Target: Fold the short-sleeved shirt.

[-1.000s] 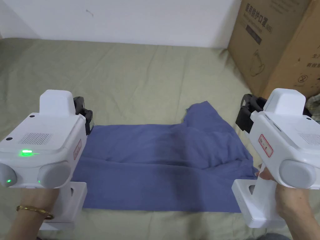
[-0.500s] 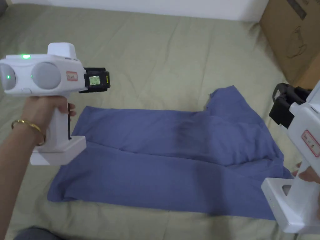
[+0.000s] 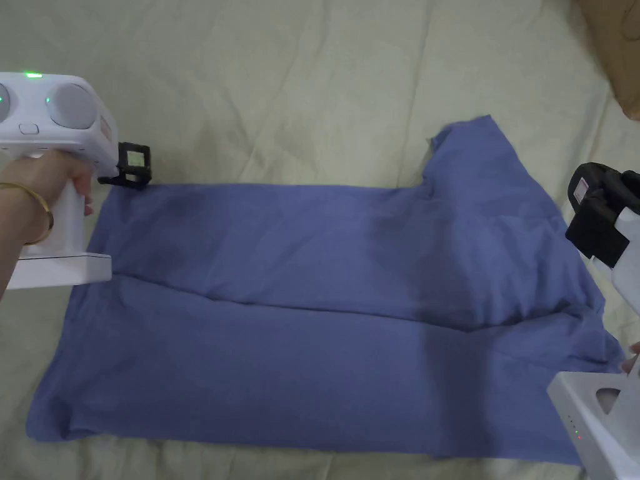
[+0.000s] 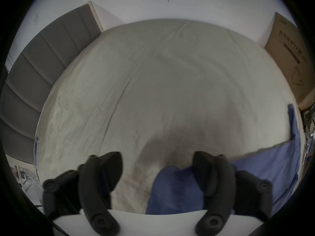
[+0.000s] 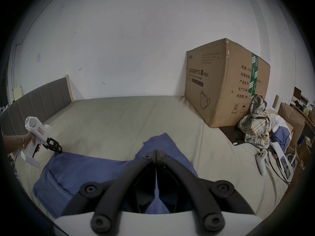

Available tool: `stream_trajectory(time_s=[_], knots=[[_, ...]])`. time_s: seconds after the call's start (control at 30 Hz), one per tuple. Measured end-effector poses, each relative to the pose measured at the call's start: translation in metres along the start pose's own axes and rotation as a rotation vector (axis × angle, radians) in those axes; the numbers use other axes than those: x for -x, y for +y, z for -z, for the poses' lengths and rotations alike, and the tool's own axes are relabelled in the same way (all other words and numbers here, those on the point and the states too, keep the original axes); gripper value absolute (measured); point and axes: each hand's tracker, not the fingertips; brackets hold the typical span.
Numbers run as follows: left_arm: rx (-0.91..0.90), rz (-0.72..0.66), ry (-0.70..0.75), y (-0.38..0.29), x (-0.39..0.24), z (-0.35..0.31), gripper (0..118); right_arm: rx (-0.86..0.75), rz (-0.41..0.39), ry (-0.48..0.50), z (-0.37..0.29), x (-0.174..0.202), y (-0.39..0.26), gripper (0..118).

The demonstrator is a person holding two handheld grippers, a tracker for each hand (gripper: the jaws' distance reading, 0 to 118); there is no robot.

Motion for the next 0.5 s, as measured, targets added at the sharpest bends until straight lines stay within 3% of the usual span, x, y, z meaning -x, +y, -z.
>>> stream_trajectory(time_s=[0.03,0.17,0.33,0.4,0.43,0.47,0.5], knots=[[0.012,0.004,-0.007,-0.003,0.0,0.004,69,0.007,0.0,-0.001,0.002,-0.001,-0.001,0],[0.002,-0.037,-0.131,-0.005,-0.003,0.001,0,0.016,-0.016,-0.018,0.006,-0.005,-0.004,0],[-0.101,0.051,-0.113,-0.009,-0.005,-0.026,0,0.034,-0.021,-0.035,0.006,-0.006,-0.004,0],[-0.181,0.018,-0.135,-0.014,0.0,-0.045,0,0.077,-0.013,-0.029,0.016,-0.025,0.003,2],[-0.213,0.013,-0.144,-0.017,0.001,-0.054,0,0.13,-0.009,-0.029,0.022,-0.028,0.006,17],[-0.241,0.015,-0.154,-0.02,0.002,-0.063,0,0.166,-0.008,-0.031,0.033,-0.034,0.01,64],[-0.256,0.018,-0.155,-0.022,0.003,-0.069,0,0.178,0.001,-0.022,0.057,-0.055,0.04,90]])
